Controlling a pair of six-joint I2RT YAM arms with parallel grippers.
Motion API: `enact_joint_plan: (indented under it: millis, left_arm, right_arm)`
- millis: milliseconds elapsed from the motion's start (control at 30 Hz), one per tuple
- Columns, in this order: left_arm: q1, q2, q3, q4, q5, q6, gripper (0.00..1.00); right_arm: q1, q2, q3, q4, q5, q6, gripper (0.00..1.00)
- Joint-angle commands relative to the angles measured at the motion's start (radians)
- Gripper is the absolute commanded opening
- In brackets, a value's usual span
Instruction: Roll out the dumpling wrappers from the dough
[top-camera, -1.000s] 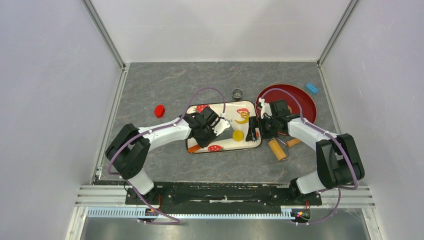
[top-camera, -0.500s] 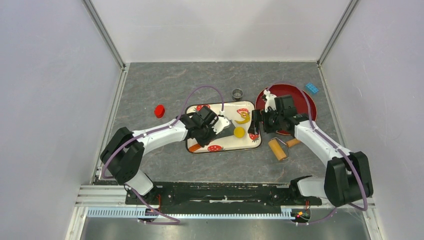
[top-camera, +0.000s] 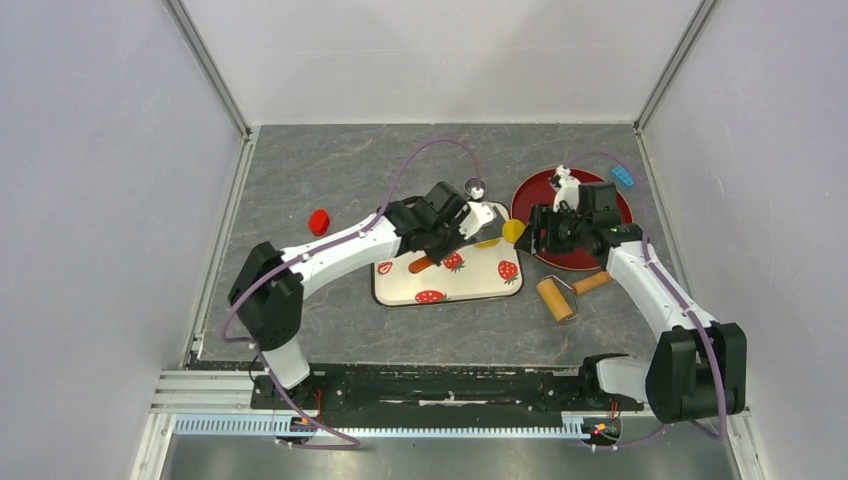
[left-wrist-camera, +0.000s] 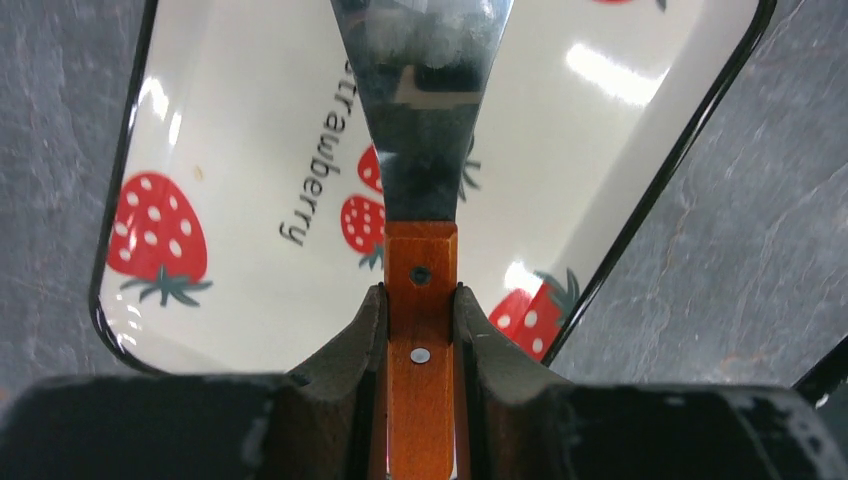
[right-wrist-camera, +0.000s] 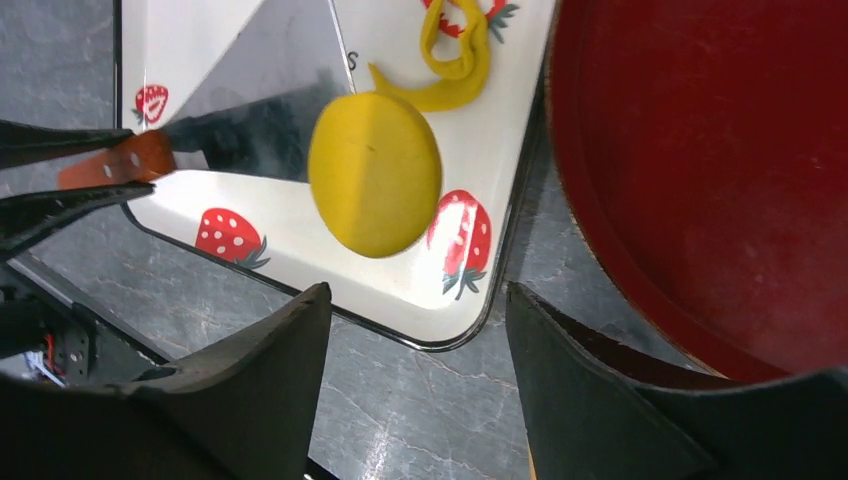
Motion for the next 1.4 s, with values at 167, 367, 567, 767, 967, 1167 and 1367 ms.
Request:
enact_joint_plan:
  millis: [167, 367, 567, 767, 967, 1167, 1367]
  left_arm:
    - [-0.093, 0.225, 0.304, -0.064, -0.075, -0.042, 0.02]
    - [-0.119, 0.346, 0.466, -0.095, -0.057, -0.082, 0.02]
    - [-0.139, 0.434, 0.611, -0.102, -0.085, -0.106, 0.02]
    - [-0.153, 0.541, 0.775, -0.144, -0.112, -0.128, 0.02]
    - [-0.153, 0.612, 0.875, -0.143, -0.148, -0.149, 0.02]
    - [-0.158, 0.687, 0.938, -0.149, -0.160, -0.138, 0.02]
    - [-0.162, 0.753, 1.013, -0.164, -0.189, -0.131, 0.02]
  right_arm:
    - [-0.194, -0.060, 0.027, -0.023, -0.145, -0.044, 0.52]
    - [-0.284, -0.028, 0.040, -0.045, -0.191, -0.078, 0.40]
    - [-0.310, 0.071, 0.116, -0.054, -0.210, -0.085, 0.33]
    - [-0.310, 0.149, 0.169, -0.049, -0.208, -0.074, 0.11]
    - [-0.310, 0.205, 0.173, 0.004, -0.177, -0.035, 0.03]
    - [-0.310, 0.255, 0.159, 0.090, -0.157, 0.012, 0.00]
    - [-0.310, 0.318, 0.151, 0.147, -0.127, 0.021, 0.00]
